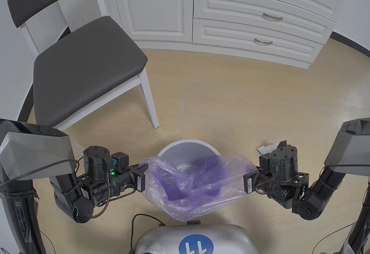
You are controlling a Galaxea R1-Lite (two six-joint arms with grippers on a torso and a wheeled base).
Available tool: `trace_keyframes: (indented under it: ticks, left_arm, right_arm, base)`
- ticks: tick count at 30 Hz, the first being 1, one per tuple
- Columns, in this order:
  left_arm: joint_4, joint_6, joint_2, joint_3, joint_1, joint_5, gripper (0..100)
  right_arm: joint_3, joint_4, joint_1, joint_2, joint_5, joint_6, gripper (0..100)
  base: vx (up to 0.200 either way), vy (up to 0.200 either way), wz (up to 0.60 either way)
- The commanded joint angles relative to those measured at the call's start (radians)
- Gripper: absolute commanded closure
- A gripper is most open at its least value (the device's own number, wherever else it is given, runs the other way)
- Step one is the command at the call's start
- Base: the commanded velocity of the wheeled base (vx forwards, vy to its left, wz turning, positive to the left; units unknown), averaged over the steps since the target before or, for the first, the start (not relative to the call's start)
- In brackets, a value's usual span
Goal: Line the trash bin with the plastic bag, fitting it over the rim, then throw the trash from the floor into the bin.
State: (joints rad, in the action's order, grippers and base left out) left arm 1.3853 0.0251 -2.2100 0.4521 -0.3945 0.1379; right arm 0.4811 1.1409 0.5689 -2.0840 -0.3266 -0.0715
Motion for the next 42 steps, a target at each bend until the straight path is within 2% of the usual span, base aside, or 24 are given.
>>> trace_keyframes:
  ticks: [1,4,8,17,26,35,42]
  left_arm:
    - [-0.042,-0.022,0.052,-0.006,0.023,0.0,100]
    - [-0.045,-0.05,0.052,-0.013,0.032,0.0,100]
    - [-0.046,-0.079,0.049,-0.024,0.04,0.0,100]
    - [-0.051,-0.09,0.049,-0.027,0.063,0.002,100]
    - [-0.051,-0.172,0.059,-0.086,0.065,0.012,100]
    - [-0.045,-0.189,0.004,-0.113,0.017,0.011,100]
    - [-0.014,-0.24,-0.077,-0.096,0.009,0.003,100]
  right_arm:
    - [-0.076,0.0,-0.026,0.056,0.001,0.065,100]
    - [-0.124,0.003,-0.032,0.087,0.015,0.131,100]
    - [-0.173,0.003,-0.034,0.117,0.04,0.173,100]
    - [-0.223,0.002,-0.04,0.119,0.044,0.243,100]
    - [-0.311,-0.006,-0.046,0.167,0.046,0.374,100]
    - [-0.326,-0.007,-0.026,0.101,0.05,0.383,100]
    - [-0.311,0.007,0.0,0.024,0.046,0.381,100]
  base:
    - [0.0,0.0,0.0]
    - [0.0,0.0,0.0]
    - [0.0,0.0,0.0]
    - [0.0,0.0,0.0]
    - [0.0,0.0,0.0]
    - [0.0,0.0,0.0]
    - [0.0,0.0,0.0]
